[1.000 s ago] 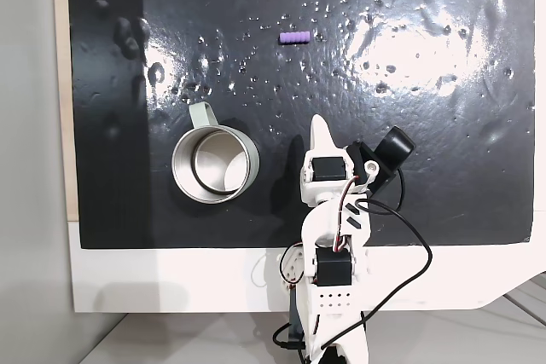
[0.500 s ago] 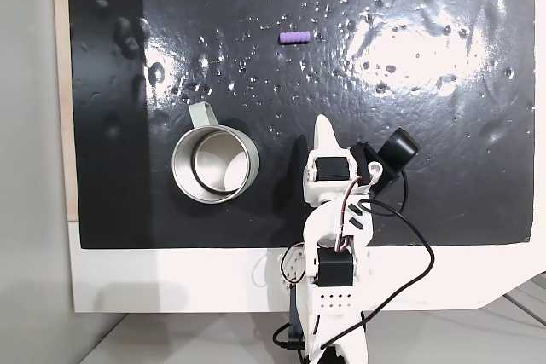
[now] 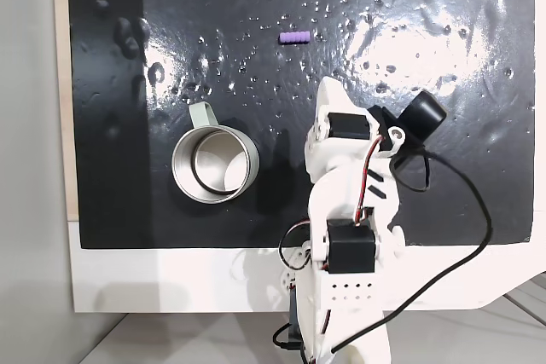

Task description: Grasp a pengrip and put it in the cup.

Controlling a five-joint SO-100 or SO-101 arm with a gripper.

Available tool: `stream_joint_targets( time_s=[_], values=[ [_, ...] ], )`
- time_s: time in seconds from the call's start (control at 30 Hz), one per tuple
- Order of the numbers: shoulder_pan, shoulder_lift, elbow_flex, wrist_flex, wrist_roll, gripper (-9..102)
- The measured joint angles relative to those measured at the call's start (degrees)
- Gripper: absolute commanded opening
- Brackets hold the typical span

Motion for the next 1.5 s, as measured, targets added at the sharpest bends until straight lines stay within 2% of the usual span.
stream_joint_targets(
  time_s=[0.1,0.43,0.73,1.03,1.5],
  values=[
    [0.09,-8.96,-9.93,5.19,4.04,12],
    [0.44,-35.33,-37.53,21.27,8.09,19],
    [0.18,-64.34,-72.33,41.84,6.59,20],
    [-2.9,-84.81,-92.37,48.6,3.25,21],
    [-4.04,-101.87,-102.22,48.87,-0.26,21]
  ],
)
